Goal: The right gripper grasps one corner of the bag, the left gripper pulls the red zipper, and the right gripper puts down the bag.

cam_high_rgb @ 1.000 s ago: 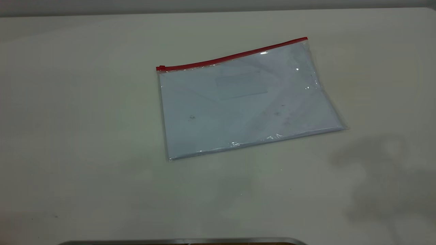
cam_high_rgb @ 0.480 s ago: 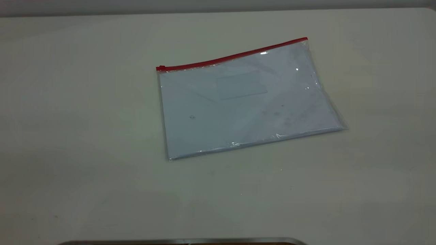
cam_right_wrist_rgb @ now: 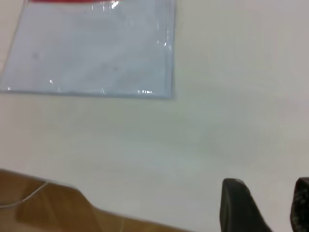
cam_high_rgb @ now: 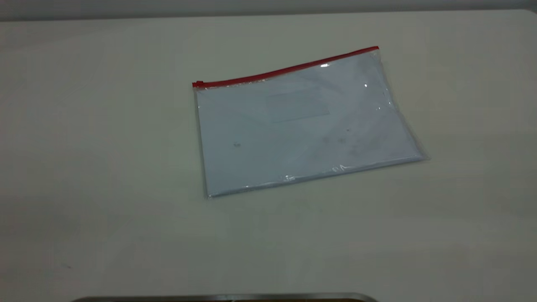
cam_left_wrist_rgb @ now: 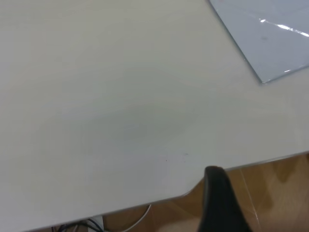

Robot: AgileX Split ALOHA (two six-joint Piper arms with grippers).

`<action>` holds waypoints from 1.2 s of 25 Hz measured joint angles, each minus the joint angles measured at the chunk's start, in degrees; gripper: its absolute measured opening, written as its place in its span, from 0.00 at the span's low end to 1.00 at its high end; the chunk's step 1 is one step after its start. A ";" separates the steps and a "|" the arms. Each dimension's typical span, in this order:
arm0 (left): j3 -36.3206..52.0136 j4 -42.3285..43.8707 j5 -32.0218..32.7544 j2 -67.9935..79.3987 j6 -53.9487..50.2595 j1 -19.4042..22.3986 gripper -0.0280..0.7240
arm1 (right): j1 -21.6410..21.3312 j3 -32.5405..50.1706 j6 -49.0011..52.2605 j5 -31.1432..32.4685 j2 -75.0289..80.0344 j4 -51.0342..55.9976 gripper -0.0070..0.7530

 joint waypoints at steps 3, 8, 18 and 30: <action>0.00 0.00 0.00 0.00 -0.02 0.00 0.70 | 0.00 0.00 0.05 -0.01 -0.47 0.00 0.41; 0.00 0.00 0.00 0.00 -0.06 0.00 0.70 | -0.17 0.00 0.18 -0.01 -0.72 0.00 0.40; 0.00 -0.36 0.00 -3.41 -0.06 0.00 0.70 | -9.70 0.00 0.21 0.57 -6.15 0.67 0.33; 0.00 -0.36 0.00 -3.41 -0.20 0.00 0.70 | -9.70 0.00 0.24 0.52 -6.15 0.71 0.33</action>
